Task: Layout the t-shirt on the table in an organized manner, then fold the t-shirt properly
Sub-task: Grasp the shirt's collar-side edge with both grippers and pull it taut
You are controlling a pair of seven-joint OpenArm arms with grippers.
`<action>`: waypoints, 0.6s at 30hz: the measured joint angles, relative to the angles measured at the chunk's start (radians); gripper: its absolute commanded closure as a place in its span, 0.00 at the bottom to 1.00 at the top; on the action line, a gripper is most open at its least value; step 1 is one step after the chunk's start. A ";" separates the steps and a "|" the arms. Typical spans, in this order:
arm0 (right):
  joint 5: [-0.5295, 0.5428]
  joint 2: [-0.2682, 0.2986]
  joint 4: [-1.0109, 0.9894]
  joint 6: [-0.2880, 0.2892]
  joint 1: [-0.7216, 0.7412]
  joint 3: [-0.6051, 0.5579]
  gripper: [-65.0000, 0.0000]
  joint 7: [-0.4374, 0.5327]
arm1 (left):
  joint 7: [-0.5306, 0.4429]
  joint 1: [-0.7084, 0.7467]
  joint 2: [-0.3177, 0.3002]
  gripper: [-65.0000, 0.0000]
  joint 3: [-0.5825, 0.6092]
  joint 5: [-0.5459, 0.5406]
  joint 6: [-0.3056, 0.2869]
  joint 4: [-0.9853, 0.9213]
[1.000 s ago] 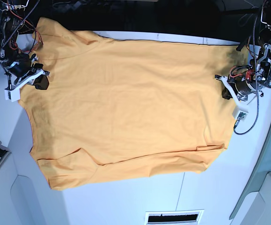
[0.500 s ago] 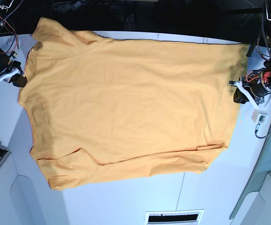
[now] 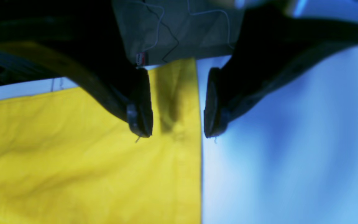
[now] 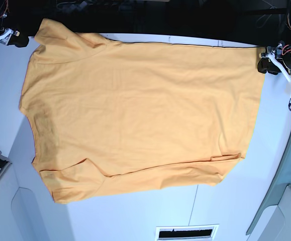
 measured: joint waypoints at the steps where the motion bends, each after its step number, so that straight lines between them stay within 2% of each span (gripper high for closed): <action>1: 0.021 0.000 0.000 0.001 0.000 -0.002 0.60 -0.014 | 0.000 0.001 0.000 0.52 -0.011 -0.002 -0.003 0.000; 3: 0.049 0.000 0.000 0.013 0.003 -0.013 0.59 -0.016 | 0.000 0.004 0.000 0.52 -0.024 -0.002 -0.026 0.000; 7: 0.051 0.003 0.000 0.014 0.003 -0.084 0.51 -0.023 | 0.009 0.006 0.000 0.52 -0.023 0.015 -0.034 0.000; 10: 0.069 0.006 0.005 0.017 0.004 -0.164 0.51 -0.015 | 0.058 0.007 -0.001 0.52 -0.023 0.024 -0.035 0.000; 13: 0.077 0.004 0.008 0.024 0.008 -0.222 0.51 -0.011 | 0.059 0.027 -0.012 0.52 -0.023 0.038 -0.035 0.000; 18: 0.081 -0.009 0.009 0.026 0.011 -0.241 0.51 -0.007 | 0.059 0.039 -0.019 0.52 -0.023 0.072 -0.034 0.000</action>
